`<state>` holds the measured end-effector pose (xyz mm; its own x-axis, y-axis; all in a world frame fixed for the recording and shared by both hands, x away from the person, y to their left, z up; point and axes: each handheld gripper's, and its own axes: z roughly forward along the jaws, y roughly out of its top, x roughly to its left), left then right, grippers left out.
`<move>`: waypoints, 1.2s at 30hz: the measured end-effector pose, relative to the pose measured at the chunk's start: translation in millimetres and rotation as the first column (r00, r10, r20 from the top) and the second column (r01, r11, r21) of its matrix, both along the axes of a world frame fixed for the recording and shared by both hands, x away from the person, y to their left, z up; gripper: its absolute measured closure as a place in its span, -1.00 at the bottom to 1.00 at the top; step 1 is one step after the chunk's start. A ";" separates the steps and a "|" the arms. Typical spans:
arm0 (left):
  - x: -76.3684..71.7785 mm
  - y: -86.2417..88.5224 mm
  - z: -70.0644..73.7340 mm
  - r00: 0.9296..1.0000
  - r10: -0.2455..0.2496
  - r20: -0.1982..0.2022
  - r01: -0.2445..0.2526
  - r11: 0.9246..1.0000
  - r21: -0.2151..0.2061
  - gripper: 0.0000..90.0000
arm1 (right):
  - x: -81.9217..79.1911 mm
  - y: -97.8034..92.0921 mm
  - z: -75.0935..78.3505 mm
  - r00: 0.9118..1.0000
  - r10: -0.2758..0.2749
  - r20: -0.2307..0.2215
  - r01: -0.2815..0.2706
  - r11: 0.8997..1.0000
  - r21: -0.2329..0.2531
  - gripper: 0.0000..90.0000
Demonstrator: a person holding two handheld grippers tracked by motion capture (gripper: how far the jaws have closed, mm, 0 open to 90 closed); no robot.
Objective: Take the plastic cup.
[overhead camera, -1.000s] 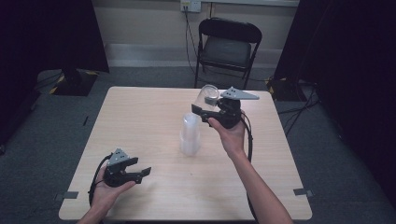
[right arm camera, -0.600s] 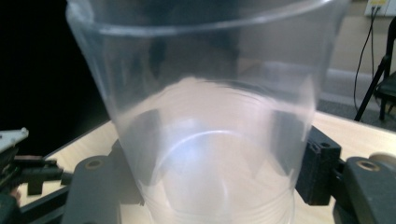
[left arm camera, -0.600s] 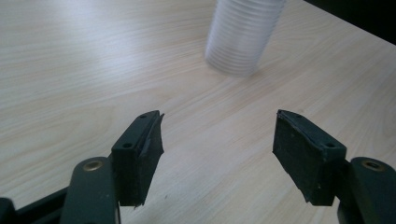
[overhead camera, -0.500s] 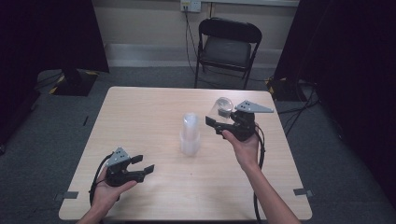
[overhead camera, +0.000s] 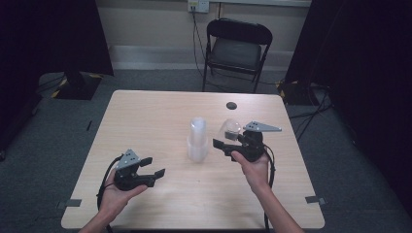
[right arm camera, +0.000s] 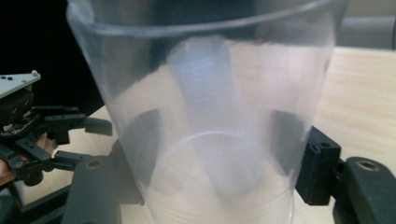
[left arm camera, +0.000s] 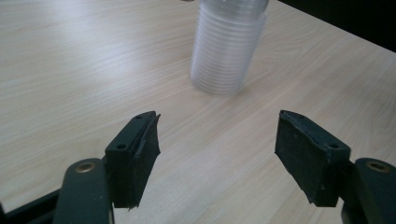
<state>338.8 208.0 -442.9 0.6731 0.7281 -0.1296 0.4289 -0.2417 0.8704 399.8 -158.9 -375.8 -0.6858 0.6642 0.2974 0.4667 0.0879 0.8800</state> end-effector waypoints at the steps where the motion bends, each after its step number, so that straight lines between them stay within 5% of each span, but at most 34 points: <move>1: 0.4 -1.9 2.1 1.000 -0.009 0.009 0.009 1.000 -0.004 -0.35 | -1.2 0.4 -2.4 1.000 0.003 -0.014 -0.003 1.000 0.006 -0.25; 5: 6.6 -11.8 9.4 0.998 -0.061 0.005 0.061 0.998 -0.003 -0.52 | -5.8 1.1 -7.4 0.999 0.013 -0.039 -0.012 1.000 0.017 -0.25; 10: 16.2 -27.1 13.3 0.998 -0.065 0.007 0.065 0.998 -0.025 -0.57 | -14.1 -0.5 -13.2 0.997 0.029 -0.067 -0.027 0.999 0.035 -0.25; 13: 20.2 -38.7 9.9 0.997 -0.080 0.021 0.081 0.996 -0.032 -0.35 | -18.9 -1.4 -17.8 0.996 0.038 -0.085 -0.033 0.998 0.052 -0.25; 21: 23.2 -79.8 9.4 0.988 -0.126 0.093 0.129 0.991 -0.027 -0.24 | -23.5 0.6 -28.2 0.991 0.055 -0.122 -0.045 0.996 0.081 -0.24; 26: 17.9 -95.1 -6.3 0.990 -0.130 0.059 0.136 0.985 -0.109 -0.13 | -26.6 2.7 -32.0 0.988 0.066 -0.142 -0.050 0.992 0.114 -0.24; 27: 15.9 -97.6 -9.8 0.990 -0.134 0.052 0.138 0.986 -0.093 -0.07 | -27.7 3.1 -32.7 0.987 0.067 -0.145 -0.050 0.992 0.119 -0.24; 30: 7.0 -99.6 -15.7 0.986 -0.137 0.094 0.146 0.985 -0.095 0.03 | -32.4 5.5 -35.6 0.988 0.065 -0.143 -0.045 0.989 0.140 -0.24; 36: -2.6 -99.8 -10.4 0.976 -0.141 0.168 0.159 0.982 -0.099 0.23 | -34.3 16.3 -45.4 0.969 0.116 -0.217 -0.075 0.979 0.188 -0.24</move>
<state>336.2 108.2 -453.3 0.7922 0.6041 -0.0860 0.2487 -0.1909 0.9496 365.5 -142.6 -421.3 -0.6450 0.5213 0.5587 0.6521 -0.0057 0.7582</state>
